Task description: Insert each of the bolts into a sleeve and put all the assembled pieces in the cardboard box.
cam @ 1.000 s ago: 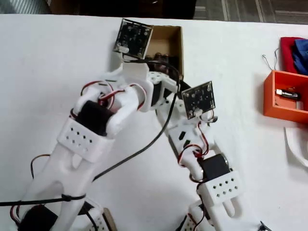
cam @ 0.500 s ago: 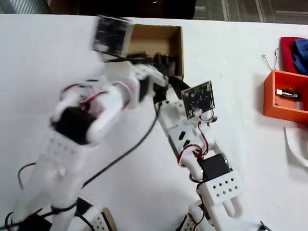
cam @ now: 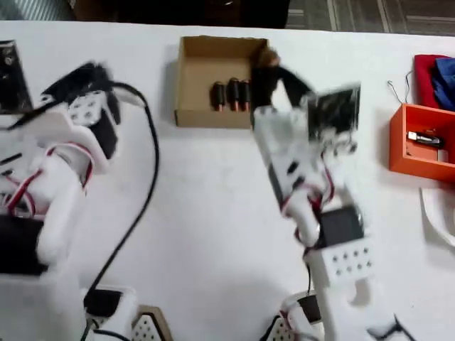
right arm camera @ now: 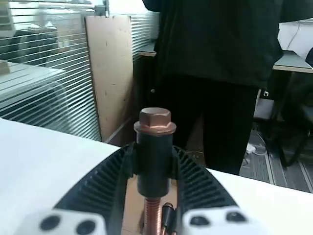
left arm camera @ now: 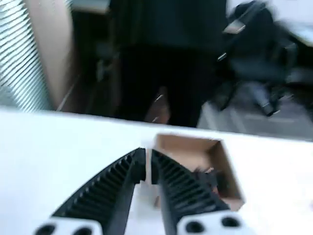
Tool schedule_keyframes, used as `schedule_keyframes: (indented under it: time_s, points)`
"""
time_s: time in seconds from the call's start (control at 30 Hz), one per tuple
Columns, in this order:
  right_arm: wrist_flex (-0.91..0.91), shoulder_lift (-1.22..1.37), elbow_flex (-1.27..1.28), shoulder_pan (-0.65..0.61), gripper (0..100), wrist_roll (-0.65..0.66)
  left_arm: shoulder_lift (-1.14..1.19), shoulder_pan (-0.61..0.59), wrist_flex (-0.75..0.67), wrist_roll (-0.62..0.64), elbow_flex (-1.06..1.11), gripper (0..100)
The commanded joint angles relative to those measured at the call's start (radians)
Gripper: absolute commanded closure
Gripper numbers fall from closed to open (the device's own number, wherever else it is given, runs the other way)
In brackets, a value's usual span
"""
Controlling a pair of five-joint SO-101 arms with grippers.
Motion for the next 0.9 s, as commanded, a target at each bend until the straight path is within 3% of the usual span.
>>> schedule_keyframes:
  time_s: [0.0,0.1,0.2,0.4,0.57,0.87]
  points:
    - [0.142,0.237,-0.373,0.012,97.5,-0.008,-0.011,-0.14,0.006,-0.044,0.197,90]
    - [0.217,0.45,-0.6,0.012,97.5,-0.009,-0.011,-0.242,-0.008,-0.192,0.346,85]
    - [0.257,0.653,-0.793,0.004,97.5,-0.014,-0.011,-0.259,-0.012,-0.252,0.487,84]
    - [0.358,1.053,-1.16,0.012,97.5,-0.206,-0.011,-0.259,-0.034,-0.336,0.753,84]
    - [0.404,1.365,-1.501,0.012,97.5,-0.219,-0.011,-0.259,-0.141,-0.423,0.903,84]
    - [0.479,1.77,-1.893,-0.031,97.5,-0.219,-0.011,-0.259,-0.44,-0.423,1.188,84]
